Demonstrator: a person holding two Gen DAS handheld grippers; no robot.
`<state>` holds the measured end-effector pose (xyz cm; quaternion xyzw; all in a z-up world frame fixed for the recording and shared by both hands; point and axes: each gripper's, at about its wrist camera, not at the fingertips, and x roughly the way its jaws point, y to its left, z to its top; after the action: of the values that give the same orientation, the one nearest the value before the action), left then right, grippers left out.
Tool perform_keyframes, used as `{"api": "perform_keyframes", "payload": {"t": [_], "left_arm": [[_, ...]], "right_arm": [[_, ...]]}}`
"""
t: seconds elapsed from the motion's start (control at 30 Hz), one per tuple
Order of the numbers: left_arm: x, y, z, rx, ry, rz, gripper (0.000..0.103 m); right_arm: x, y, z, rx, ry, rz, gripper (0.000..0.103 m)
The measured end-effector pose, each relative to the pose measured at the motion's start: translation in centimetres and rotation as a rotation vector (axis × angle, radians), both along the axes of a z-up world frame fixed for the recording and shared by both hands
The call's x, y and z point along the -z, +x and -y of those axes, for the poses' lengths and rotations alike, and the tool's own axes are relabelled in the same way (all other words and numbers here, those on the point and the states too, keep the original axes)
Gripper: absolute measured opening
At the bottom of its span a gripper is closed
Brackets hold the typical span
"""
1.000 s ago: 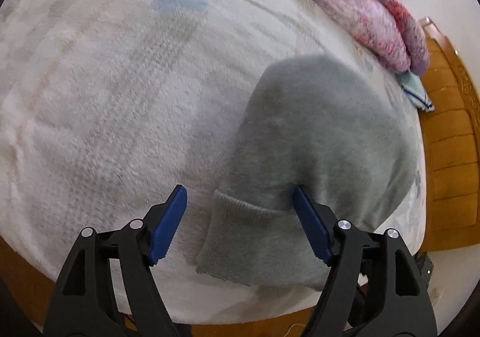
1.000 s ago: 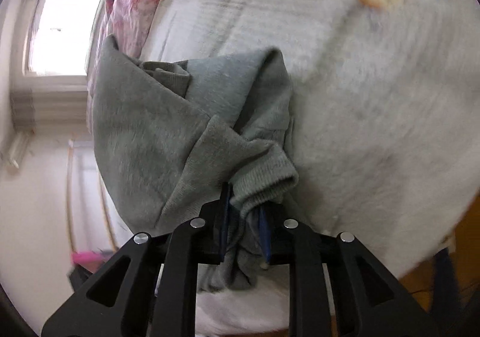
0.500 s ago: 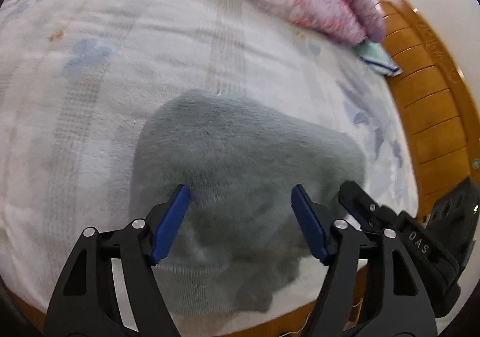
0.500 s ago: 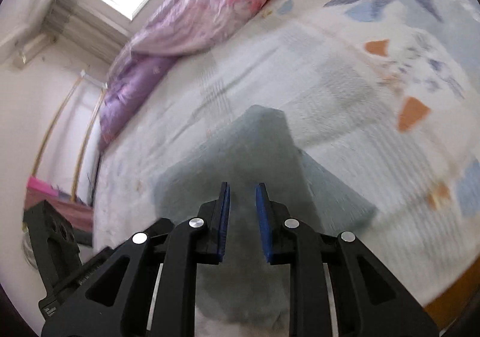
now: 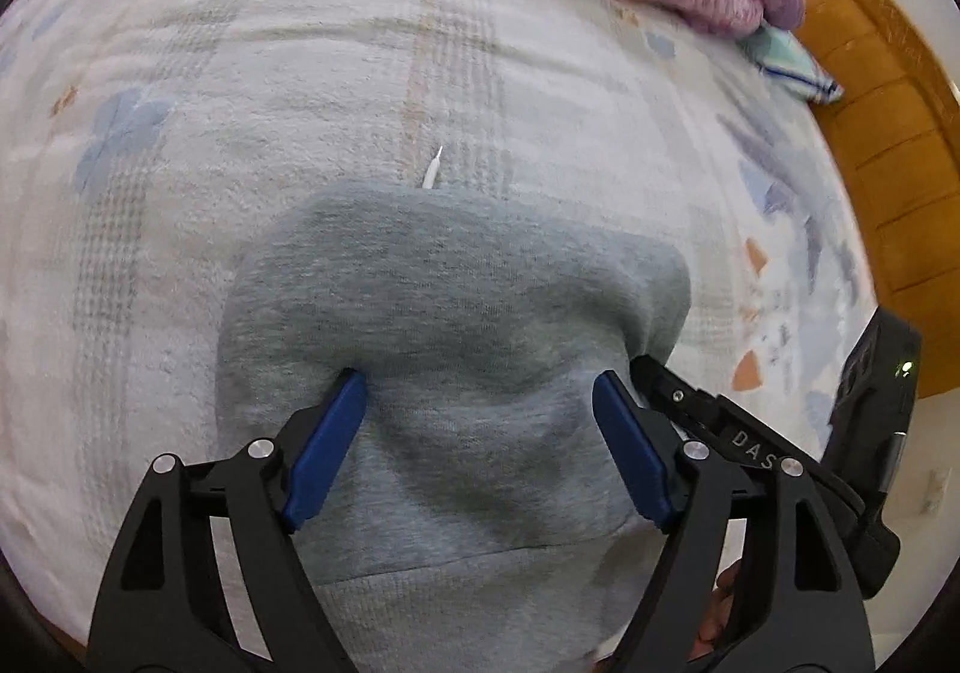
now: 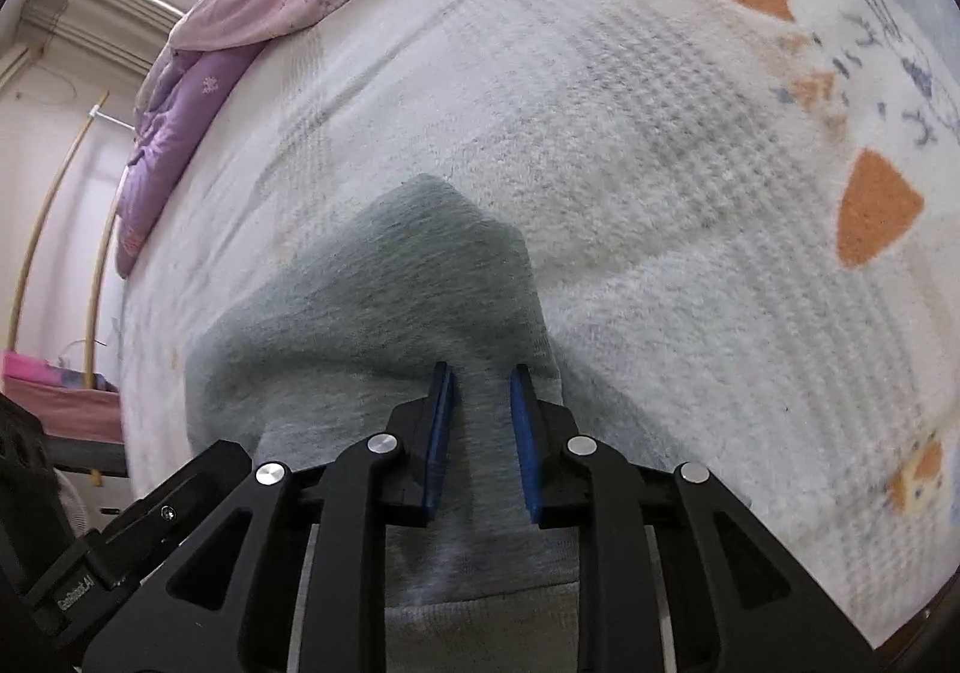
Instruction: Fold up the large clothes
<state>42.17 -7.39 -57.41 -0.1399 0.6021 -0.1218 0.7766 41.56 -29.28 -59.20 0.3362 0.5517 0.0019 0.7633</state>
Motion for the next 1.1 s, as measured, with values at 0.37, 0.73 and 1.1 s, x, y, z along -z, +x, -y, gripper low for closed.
{"api": "perform_keyframes", "payload": {"t": [0.37,0.73,1.1], "left_arm": [[-1.3,-5.3,-4.4,-0.030,-0.068,0.017,0.080],[2.8,-8.4,-7.6,-0.124,-0.105,-0.149,0.083],[5.7,-8.0,-8.5,-0.140,-0.202,-0.214,0.097]], "right_arm": [[0.0,-10.4,2.3,0.152,0.257,-0.106,0.067],[3.2,-12.2,1.1,0.206,0.428,-0.133,0.077],[3.4,-10.3,-1.8,0.172,0.497,-0.143,0.085]]}}
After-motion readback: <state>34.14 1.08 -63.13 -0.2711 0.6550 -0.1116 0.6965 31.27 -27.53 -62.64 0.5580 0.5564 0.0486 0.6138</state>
